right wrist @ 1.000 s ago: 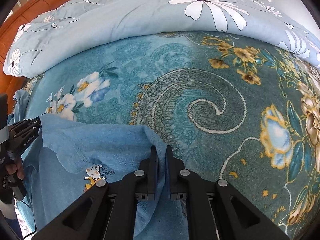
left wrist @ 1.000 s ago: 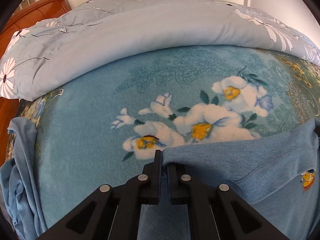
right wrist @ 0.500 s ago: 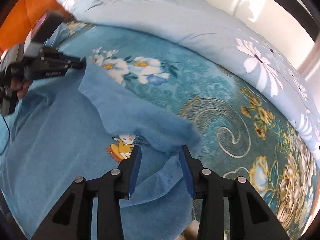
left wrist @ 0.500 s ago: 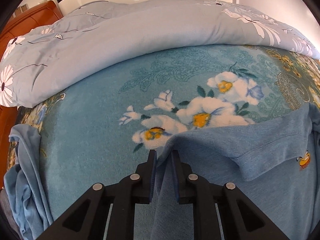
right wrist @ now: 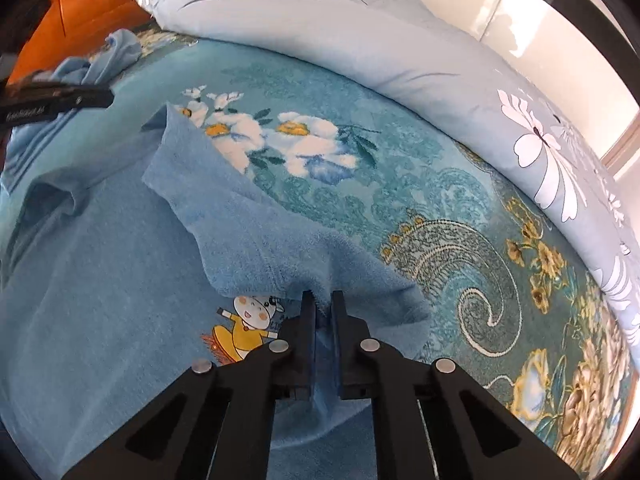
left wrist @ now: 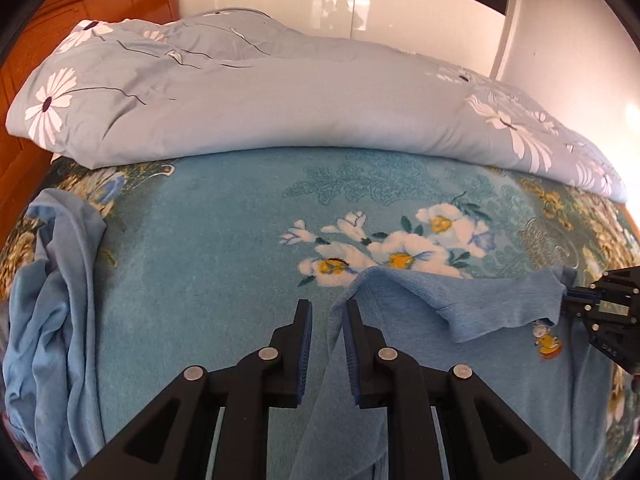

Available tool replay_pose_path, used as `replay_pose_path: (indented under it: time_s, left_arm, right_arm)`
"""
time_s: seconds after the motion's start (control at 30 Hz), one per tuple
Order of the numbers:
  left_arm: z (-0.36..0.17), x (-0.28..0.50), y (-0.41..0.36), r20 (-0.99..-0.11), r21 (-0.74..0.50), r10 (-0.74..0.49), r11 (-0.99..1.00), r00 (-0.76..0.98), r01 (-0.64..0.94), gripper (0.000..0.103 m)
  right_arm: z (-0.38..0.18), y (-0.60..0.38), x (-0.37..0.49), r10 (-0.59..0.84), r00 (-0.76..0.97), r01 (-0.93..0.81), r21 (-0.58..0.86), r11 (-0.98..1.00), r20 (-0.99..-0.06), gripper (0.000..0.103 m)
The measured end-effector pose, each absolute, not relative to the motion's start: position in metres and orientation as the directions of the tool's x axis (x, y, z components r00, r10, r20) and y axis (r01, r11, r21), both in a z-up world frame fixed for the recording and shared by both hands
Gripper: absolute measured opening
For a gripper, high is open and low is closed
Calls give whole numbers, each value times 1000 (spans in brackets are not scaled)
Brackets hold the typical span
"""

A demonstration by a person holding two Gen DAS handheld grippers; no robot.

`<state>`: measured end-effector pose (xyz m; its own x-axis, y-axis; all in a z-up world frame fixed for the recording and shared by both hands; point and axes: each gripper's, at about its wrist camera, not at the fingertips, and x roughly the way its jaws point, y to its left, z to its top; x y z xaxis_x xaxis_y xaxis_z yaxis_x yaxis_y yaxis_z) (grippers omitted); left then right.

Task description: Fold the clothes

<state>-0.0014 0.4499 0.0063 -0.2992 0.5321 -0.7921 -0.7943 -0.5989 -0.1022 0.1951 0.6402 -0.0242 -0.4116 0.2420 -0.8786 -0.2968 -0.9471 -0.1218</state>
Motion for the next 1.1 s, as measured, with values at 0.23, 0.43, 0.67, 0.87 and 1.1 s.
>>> replay_pose_path:
  time_s: [0.23, 0.43, 0.67, 0.87, 1.1]
  left_arm:
    - [11, 7, 397, -782, -157, 551, -626, -291, -764, 33]
    - [2, 16, 361, -794, -113, 509, -660, -332, -742, 36]
    - [-2, 36, 323, -803, -171, 506, -701, -314, -692, 40]
    - [4, 85, 286, -784, -203, 534, -702, -316, -682, 46]
    - [13, 143, 260, -751, -196, 555, -706, -359, -681, 52]
  right_arm:
    - [-8, 705, 174, 228, -445, -528, 48, -848, -866, 6]
    - [-42, 715, 145, 253, -332, -589, -10, -808, -909, 6]
    - [0, 693, 169, 289, -366, -601, -13, -799, -884, 17]
    - [24, 625, 255, 240, -425, -548, 37, -835, -873, 29]
    - [-12, 519, 345, 99, -424, -489, 136, -862, -900, 29]
